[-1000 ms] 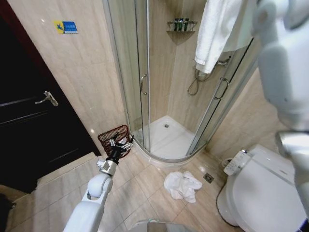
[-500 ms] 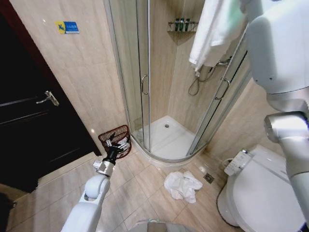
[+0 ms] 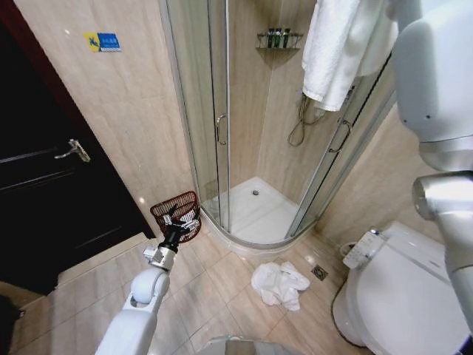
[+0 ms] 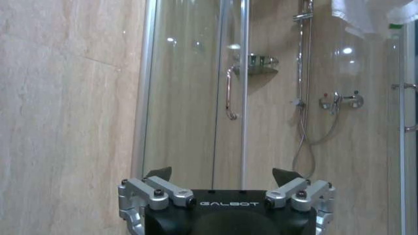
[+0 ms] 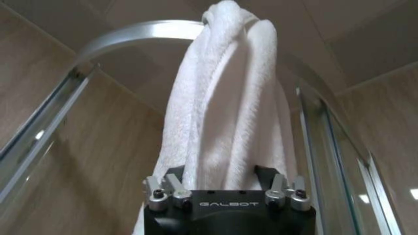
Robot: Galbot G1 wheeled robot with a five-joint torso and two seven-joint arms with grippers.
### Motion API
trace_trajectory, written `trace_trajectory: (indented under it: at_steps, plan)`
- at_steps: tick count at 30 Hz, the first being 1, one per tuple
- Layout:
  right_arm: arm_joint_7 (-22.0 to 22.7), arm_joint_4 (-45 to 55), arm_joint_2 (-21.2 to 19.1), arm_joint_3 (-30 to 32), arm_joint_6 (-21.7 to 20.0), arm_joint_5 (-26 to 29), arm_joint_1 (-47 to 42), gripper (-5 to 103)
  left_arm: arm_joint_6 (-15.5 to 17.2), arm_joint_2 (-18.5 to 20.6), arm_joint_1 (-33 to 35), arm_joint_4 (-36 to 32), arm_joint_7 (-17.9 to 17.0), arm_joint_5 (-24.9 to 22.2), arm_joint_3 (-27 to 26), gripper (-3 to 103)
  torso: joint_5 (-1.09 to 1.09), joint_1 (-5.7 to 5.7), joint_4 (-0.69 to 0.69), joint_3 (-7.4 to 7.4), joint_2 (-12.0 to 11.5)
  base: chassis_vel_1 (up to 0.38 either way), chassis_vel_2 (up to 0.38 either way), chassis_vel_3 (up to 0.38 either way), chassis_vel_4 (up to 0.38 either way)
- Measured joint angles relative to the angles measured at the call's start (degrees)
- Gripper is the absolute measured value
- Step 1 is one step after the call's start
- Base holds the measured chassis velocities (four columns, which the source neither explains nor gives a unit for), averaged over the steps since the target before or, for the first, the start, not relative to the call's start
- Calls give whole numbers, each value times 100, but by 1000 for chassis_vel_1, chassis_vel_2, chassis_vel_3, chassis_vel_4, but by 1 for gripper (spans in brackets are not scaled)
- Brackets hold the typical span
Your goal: Discard the used towel into the hamper.
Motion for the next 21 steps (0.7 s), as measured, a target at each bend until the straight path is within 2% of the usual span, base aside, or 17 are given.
trace_trajectory:
  at_steps: [2, 5, 8, 13, 14, 18, 20, 21]
  plan:
    - [-8, 19, -31, 0, 1, 10, -28, 71, -5, -5, -1, 5, 1, 3, 2, 100, 0, 0, 0, 0, 0, 0, 0, 0, 0]
    - [-29, 60, -84, -1, 60, 23, -98, 59, -6, -8, -30, 17, 5, 8, 6, 100, 1, 0, -1, 0, 0, 0, 0, 0, 0]
    - [-29, 51, -65, 1, 86, 21, -106, 56, -4, -22, -84, 47, 5, 23, 9, 100, 0, 0, -1, 0, 0, 0, 0, 0, 0]
    - [-17, -3, 7, 14, 98, 34, -106, 39, 33, -32, -107, 35, 4, 29, 17, 100, -1, 0, 1, 0, 0, 0, 0, 0, 0]
    - [-17, -3, 7, 14, 98, 34, -106, 39, 33, -32, -107, 35, 4, 29, 17, 100, -1, 0, 1, 0, 0, 0, 0, 0, 0]
    - [14, 68, -50, 14, 89, 93, -152, 24, 33, -18, -61, 10, 4, 25, 4, 100, -1, 0, 0, 0, 0, 0, 0, 0, 0]
    - [39, 106, -76, 14, 82, 118, -174, 24, 28, -18, -48, 10, 4, 25, 2, 100, -1, 0, 0, 0, 0, 0, 0, 0, 0]
    - [84, 182, -129, 10, 68, 161, -215, 20, 17, -20, -29, 13, 3, 25, 1, 100, -1, 0, 0, 0, 0, 0, 0, 0, 0]
